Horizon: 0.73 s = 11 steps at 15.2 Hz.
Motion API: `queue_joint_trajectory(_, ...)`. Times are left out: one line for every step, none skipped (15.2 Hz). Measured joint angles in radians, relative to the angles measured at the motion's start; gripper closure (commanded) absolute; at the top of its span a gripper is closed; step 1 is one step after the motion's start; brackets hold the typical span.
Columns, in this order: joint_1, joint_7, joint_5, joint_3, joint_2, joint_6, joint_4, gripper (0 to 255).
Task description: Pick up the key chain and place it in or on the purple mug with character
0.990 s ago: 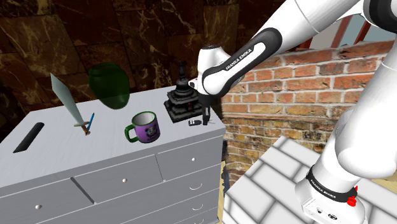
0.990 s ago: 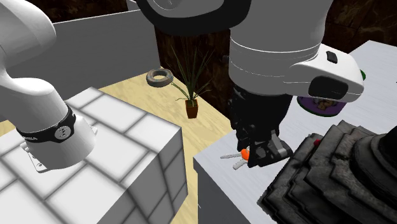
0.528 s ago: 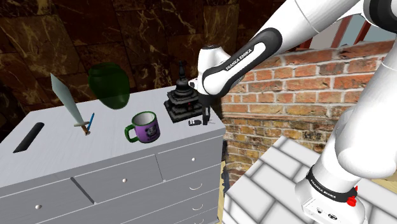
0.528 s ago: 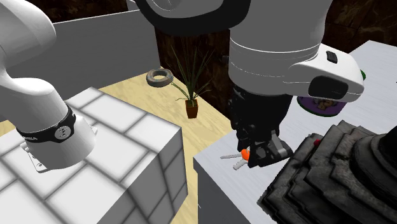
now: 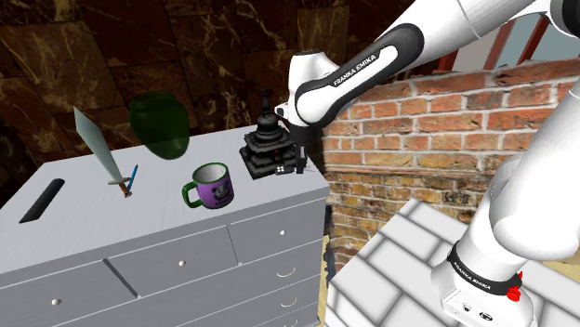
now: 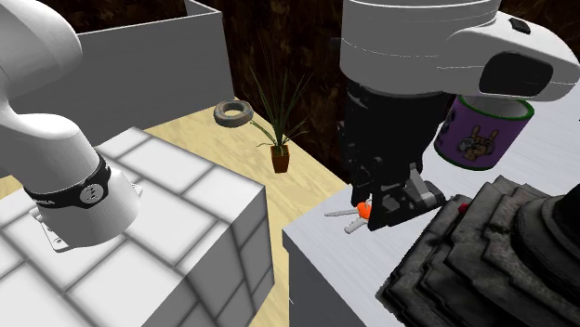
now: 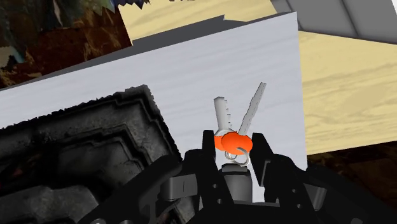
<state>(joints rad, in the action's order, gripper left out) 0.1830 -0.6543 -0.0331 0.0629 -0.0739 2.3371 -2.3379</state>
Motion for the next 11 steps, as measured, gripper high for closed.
queue_joint_trajectory(0.0, 0.0, 0.0, 0.0, -0.006, -0.012, 0.006, 255)
queue_joint_trajectory(0.0, 0.0, -0.001, 0.0, -0.016, -0.025, 0.009, 255)
queue_joint_trajectory(0.0, -0.001, -0.001, -0.001, -0.022, -0.04, 0.018, 255)
queue_joint_trajectory(0.0, 0.0, -0.001, 0.0, -0.032, -0.056, 0.024, 255)
queue_joint_trajectory(0.0, 0.001, -0.001, 0.0, -0.039, -0.068, 0.029, 255)
queue_joint_trajectory(-0.001, -0.001, -0.001, -0.001, -0.045, -0.083, 0.038, 255)
queue_joint_trajectory(-0.001, -0.002, -0.001, -0.002, -0.05, -0.096, 0.045, 255)
queue_joint_trajectory(-0.001, -0.001, -0.002, -0.002, -0.057, -0.112, 0.055, 255)
queue_joint_trajectory(-0.001, -0.002, -0.001, -0.002, -0.061, -0.125, 0.064, 255)
queue_joint_trajectory(-0.001, -0.001, -0.002, -0.002, -0.066, -0.137, 0.072, 255)
queue_joint_trajectory(-0.001, 0.0, -0.002, -0.002, -0.072, -0.151, 0.078, 255)
